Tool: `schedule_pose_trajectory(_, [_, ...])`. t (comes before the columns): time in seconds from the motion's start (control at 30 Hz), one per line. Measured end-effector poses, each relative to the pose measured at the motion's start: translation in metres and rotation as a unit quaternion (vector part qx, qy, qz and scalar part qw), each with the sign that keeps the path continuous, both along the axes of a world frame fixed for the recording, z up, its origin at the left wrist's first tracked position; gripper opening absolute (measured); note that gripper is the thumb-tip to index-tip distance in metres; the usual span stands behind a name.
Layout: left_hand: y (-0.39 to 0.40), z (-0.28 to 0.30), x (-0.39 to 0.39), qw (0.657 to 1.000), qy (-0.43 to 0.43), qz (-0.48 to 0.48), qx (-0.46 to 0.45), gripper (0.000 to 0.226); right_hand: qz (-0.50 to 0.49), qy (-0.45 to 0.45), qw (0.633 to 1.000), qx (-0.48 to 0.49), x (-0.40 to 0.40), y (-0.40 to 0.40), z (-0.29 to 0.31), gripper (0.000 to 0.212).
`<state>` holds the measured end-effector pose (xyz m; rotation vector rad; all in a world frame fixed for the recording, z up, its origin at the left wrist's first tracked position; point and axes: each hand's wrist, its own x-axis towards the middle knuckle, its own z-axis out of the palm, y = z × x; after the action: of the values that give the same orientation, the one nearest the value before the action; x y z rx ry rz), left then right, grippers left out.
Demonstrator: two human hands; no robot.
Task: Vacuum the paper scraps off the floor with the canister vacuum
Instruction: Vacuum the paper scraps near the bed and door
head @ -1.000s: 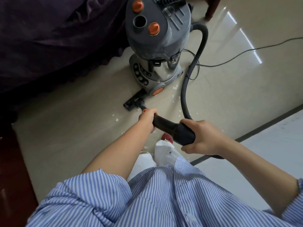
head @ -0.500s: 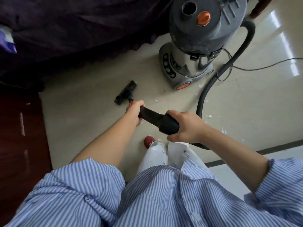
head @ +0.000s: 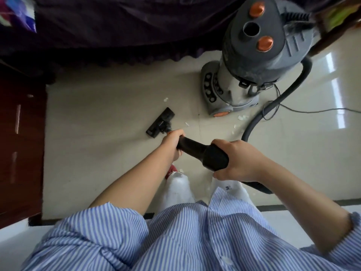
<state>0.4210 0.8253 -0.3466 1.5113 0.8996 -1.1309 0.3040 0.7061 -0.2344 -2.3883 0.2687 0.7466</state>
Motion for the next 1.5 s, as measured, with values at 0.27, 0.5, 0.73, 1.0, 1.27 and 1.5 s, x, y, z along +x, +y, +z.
schedule_pose_trajectory(0.27, [-0.077, 0.014, -0.049, 0.999, -0.008, 0.045, -0.003, 0.02, 0.051, 0.002, 0.999, 0.002, -0.032, -0.09, 0.01, 0.048])
schedule_pose_trajectory(0.5, [-0.144, 0.022, -0.09, 0.995, -0.008, 0.095, -0.032, 0.024, 0.069, -0.009, 0.998, 0.0, -0.064, -0.16, 0.017, 0.045])
schedule_pose_trajectory(0.73, [-0.191, 0.029, -0.117, 0.996, -0.009, 0.086, -0.023, 0.018, 0.056, -0.013, 0.998, -0.009, -0.096, -0.203, 0.025, 0.047])
schedule_pose_trajectory(1.0, [-0.185, 0.032, -0.105, 0.994, -0.048, 0.099, 0.003, 0.012, 0.045, -0.051, 0.997, 0.027, -0.095, -0.204, 0.023, 0.045])
schedule_pose_trajectory(1.27, [-0.147, 0.023, -0.056, 0.991, -0.096, 0.075, 0.049, 0.018, 0.024, -0.075, 0.995, 0.068, -0.064, -0.166, -0.002, 0.042])
schedule_pose_trajectory(1.5, [-0.128, 0.012, 0.0, 0.988, -0.116, 0.052, 0.092, 0.011, -0.012, -0.074, 0.994, 0.078, -0.016, -0.133, -0.027, 0.049])
